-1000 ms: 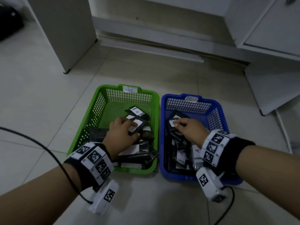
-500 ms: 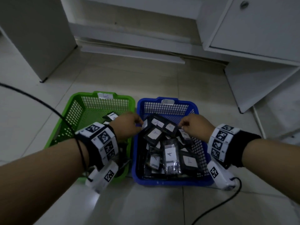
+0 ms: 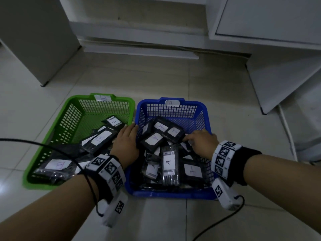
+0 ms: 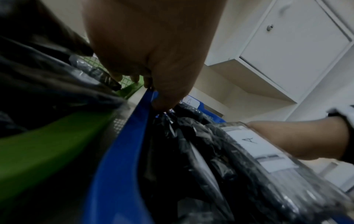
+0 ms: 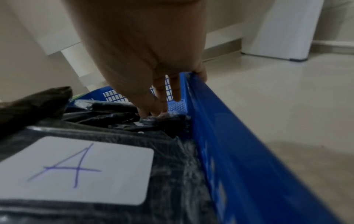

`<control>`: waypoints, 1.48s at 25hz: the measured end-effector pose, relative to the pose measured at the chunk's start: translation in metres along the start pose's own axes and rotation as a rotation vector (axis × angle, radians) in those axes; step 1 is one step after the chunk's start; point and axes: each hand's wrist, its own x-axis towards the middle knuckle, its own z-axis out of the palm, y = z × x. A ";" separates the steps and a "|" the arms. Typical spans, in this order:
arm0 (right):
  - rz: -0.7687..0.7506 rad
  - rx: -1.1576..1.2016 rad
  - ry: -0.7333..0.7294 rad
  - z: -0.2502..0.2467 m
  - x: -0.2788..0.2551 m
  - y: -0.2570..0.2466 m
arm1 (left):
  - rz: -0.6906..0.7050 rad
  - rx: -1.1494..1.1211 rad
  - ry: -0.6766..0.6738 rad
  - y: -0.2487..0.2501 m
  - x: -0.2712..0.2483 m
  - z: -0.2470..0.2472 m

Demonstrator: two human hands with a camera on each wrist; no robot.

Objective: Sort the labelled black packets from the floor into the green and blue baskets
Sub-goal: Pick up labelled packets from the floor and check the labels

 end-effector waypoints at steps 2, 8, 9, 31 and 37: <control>0.006 0.050 0.007 0.004 0.000 0.004 | 0.013 0.004 0.001 -0.002 -0.001 0.000; -0.007 0.201 0.037 0.013 -0.005 0.011 | 0.007 -0.028 -0.042 -0.002 -0.008 0.000; -0.005 0.240 0.021 0.011 -0.005 0.013 | 0.007 -0.033 -0.043 -0.002 -0.008 0.000; 0.152 0.680 -0.019 -0.022 0.111 -0.037 | 0.118 0.109 -0.002 0.002 0.025 -0.017; 0.132 1.068 0.166 -0.005 0.115 -0.043 | 0.125 0.135 -0.057 0.004 0.024 -0.017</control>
